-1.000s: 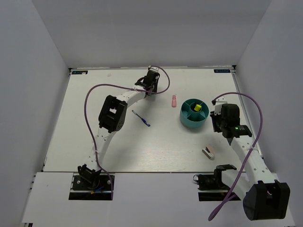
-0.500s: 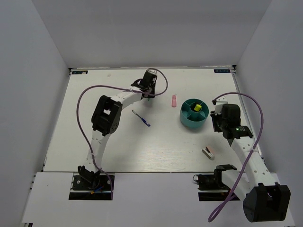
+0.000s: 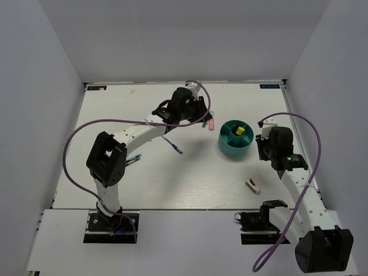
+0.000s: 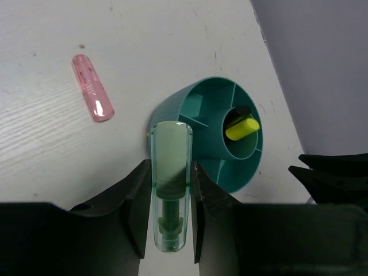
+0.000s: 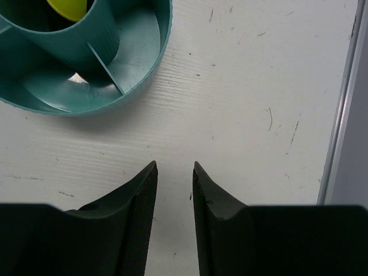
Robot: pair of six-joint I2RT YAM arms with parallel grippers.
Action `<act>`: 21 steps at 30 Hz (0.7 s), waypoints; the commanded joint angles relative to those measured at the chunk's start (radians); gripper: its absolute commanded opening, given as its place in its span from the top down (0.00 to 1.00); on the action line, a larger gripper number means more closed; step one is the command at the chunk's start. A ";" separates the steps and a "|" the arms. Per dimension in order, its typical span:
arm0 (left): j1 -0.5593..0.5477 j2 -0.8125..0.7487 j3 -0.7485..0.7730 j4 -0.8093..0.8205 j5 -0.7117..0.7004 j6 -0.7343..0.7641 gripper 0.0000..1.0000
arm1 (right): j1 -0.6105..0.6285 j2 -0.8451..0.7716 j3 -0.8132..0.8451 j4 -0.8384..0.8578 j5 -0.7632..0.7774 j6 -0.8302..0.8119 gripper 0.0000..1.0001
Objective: Sort the stationery into containers
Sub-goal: Place the scissors at the corner of the board.
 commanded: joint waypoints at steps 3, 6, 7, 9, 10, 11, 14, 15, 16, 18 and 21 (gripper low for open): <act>-0.036 0.018 0.011 0.033 0.085 -0.118 0.99 | -0.004 -0.025 0.012 0.020 -0.007 0.004 0.65; -0.044 0.036 -0.032 0.151 0.093 -0.207 0.99 | 0.000 -0.032 0.012 0.023 -0.012 0.007 0.65; -0.046 0.045 -0.035 0.173 0.097 -0.224 0.99 | -0.003 -0.034 0.015 0.025 -0.010 0.008 0.65; -0.050 0.059 -0.038 0.252 0.099 -0.279 0.99 | -0.003 -0.035 0.014 0.023 -0.007 0.008 0.65; -0.053 0.073 -0.037 0.269 0.100 -0.292 0.99 | -0.003 -0.034 0.011 0.025 -0.009 0.007 0.65; -0.059 0.079 -0.034 0.314 0.105 -0.304 0.99 | -0.003 -0.031 0.012 0.025 -0.006 0.005 0.65; -0.076 0.105 -0.006 0.322 0.084 -0.344 0.99 | -0.006 -0.029 0.012 0.022 -0.004 0.005 0.65; -0.088 0.111 0.001 0.317 0.074 -0.339 0.99 | -0.003 -0.032 0.012 0.026 -0.001 0.007 0.65; -0.095 0.119 0.006 0.308 0.056 -0.336 0.99 | -0.004 -0.034 0.012 0.026 0.000 0.007 0.65; -0.107 0.125 0.000 0.302 0.033 -0.336 0.99 | -0.003 -0.035 0.014 0.025 0.002 0.004 0.65; -0.112 0.133 -0.029 0.312 -0.004 -0.348 0.99 | -0.004 -0.037 0.011 0.025 0.000 0.004 0.65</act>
